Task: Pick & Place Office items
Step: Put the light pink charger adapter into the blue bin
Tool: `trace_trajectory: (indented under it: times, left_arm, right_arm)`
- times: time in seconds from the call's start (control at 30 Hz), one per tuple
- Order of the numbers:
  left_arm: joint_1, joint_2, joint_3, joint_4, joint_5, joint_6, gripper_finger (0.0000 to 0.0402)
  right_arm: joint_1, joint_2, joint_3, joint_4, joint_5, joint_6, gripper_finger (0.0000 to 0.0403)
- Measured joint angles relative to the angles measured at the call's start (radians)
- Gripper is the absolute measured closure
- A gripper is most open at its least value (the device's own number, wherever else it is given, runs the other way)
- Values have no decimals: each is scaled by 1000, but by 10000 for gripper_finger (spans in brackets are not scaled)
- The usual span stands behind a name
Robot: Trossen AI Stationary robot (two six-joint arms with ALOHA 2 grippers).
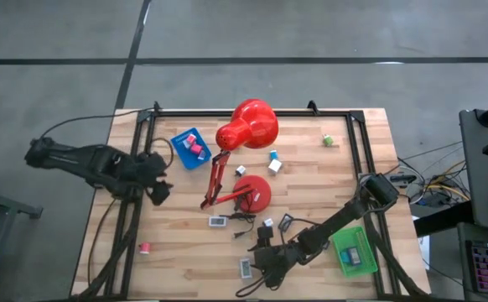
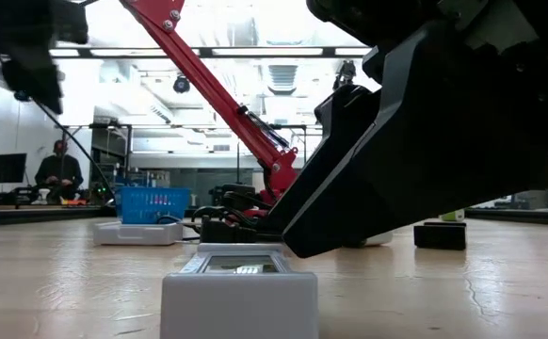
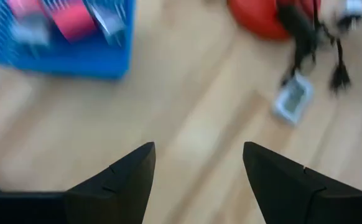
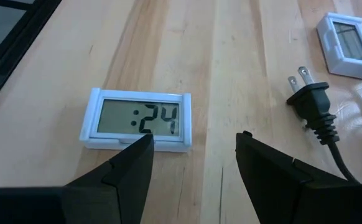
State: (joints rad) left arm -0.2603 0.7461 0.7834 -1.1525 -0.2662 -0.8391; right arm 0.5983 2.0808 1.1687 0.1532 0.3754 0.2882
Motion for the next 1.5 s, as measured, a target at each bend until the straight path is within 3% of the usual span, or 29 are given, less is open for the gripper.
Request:
trace_trajectory:
  times: [0.17,0.37,0.7,0.93,1.27,1.5]
  left_arm:
    - [-162,48,-1,-90,88,-239,152]
    - [-359,145,-1,-93,117,-492,152]
    - [-591,378,-1,51,229,-826,152]
    - [-665,518,32,80,331,-968,152]
    - [-686,684,142,84,376,-1033,152]
    - [-694,775,154,91,451,-1047,152]
  right_arm:
    - [0,0,0,-5,-10,12,179]
    - [0,0,0,-36,-12,41,179]
    - [13,0,0,-75,-18,60,179]
    - [25,0,-4,-82,-18,68,179]
    - [34,-2,-6,-95,-33,74,179]
    - [39,-2,-6,-96,-40,63,179]
